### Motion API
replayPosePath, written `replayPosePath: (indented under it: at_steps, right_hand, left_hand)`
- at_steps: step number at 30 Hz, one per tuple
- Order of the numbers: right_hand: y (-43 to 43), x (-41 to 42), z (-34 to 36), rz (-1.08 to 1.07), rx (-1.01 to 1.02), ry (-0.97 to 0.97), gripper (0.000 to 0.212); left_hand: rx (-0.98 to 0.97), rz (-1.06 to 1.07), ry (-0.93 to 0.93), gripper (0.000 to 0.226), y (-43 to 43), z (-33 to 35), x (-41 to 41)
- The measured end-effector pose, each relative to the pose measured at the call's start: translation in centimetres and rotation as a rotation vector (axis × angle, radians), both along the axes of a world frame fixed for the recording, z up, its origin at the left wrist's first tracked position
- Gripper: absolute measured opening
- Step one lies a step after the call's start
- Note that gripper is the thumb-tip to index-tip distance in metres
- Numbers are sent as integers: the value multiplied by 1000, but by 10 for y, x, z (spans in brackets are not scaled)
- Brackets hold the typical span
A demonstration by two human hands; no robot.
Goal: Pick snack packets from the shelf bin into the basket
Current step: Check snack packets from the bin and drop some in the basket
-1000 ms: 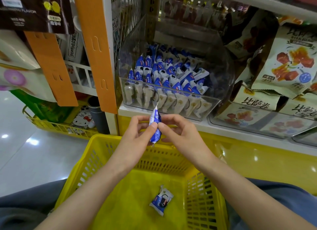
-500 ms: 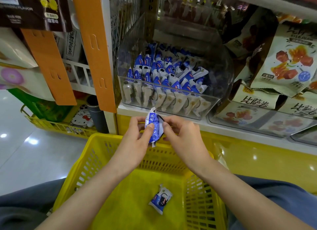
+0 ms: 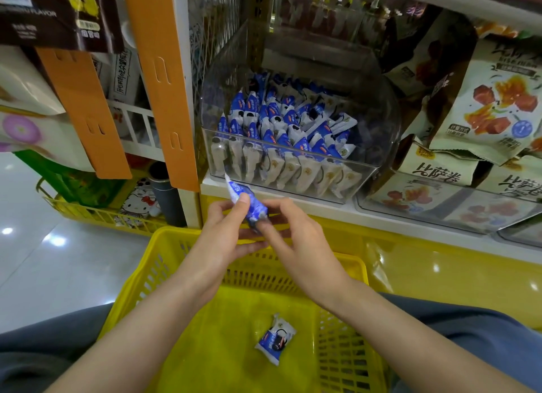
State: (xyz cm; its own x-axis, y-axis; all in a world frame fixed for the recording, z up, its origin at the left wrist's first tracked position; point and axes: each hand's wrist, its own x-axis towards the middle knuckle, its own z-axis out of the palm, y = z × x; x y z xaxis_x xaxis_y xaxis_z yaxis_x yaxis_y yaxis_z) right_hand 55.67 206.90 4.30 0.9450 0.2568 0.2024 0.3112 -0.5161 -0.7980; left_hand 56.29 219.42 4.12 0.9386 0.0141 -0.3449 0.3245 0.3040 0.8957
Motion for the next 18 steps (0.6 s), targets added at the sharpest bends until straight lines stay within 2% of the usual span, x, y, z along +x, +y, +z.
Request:
replayPosePath:
  at_steps: [2, 5, 7, 12, 15, 18]
  right_hand:
    - [-5, 4, 5, -32, -6, -2, 14]
    - [-12, 10, 12, -48, -54, 19, 16]
    - [-17, 15, 15, -29, -96, 58, 16]
    - [-28, 23, 18, -28, -81, 62, 18]
    - [-30, 25, 18, -112, -36, 49, 15]
    - [-31, 24, 21, -70, -125, -16, 13]
  left_hand:
    - [28, 28, 6, 36, 2, 3, 0]
    - [324, 49, -128, 45, 10, 5, 3]
    - [472, 12, -237, 44, 15, 8, 3]
    - [456, -169, -345, 14, 13, 13, 2]
    - [459, -234, -318, 14, 10, 11, 1]
    - [446, -230, -339, 16, 7, 10, -1]
